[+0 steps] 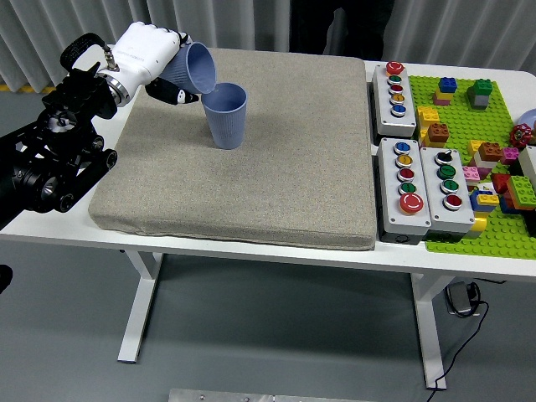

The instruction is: Pick cup pour cup place

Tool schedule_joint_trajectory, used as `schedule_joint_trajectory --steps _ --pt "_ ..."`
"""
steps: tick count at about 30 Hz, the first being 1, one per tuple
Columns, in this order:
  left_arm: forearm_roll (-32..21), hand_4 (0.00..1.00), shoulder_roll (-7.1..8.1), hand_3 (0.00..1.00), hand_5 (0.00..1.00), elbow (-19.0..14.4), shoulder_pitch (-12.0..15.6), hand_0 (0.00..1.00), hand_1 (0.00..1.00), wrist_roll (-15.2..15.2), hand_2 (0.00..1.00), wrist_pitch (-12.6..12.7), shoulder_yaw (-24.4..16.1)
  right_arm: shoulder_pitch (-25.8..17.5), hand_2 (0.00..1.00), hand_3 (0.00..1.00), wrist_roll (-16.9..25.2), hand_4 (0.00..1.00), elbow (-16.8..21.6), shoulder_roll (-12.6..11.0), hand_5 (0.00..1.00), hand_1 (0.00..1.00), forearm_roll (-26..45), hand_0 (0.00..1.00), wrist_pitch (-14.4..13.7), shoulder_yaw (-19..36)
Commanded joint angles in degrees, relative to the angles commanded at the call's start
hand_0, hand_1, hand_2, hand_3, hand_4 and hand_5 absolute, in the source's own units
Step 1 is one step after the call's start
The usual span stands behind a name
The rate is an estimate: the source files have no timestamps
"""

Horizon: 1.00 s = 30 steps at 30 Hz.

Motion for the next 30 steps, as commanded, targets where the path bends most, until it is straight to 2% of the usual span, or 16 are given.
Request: schedule_joint_trajectory --steps 10,19,30 --pt "1.4 0.854 -0.14 0.565 0.220 0.8 -1.2 0.475 0.474 0.8 0.514 -0.2 2.2 -0.3 0.678 0.639 0.0 0.083 0.0 0.0 0.345 0.710 -0.2 0.700 0.1 -0.1" --pt "5.1 0.840 0.11 0.566 0.196 0.6 -3.1 0.476 0.483 4.3 0.516 -0.2 6.7 0.0 0.678 0.640 0.0 0.083 0.0 -0.1 0.343 0.710 0.2 0.700 0.0 -0.3" --pt "7.1 0.838 0.58 0.567 0.193 0.4 -4.8 0.475 0.484 5.8 0.515 -0.8 9.8 0.0 0.679 0.639 0.0 0.083 0.0 -0.1 0.343 0.710 0.4 0.700 0.0 -0.4"
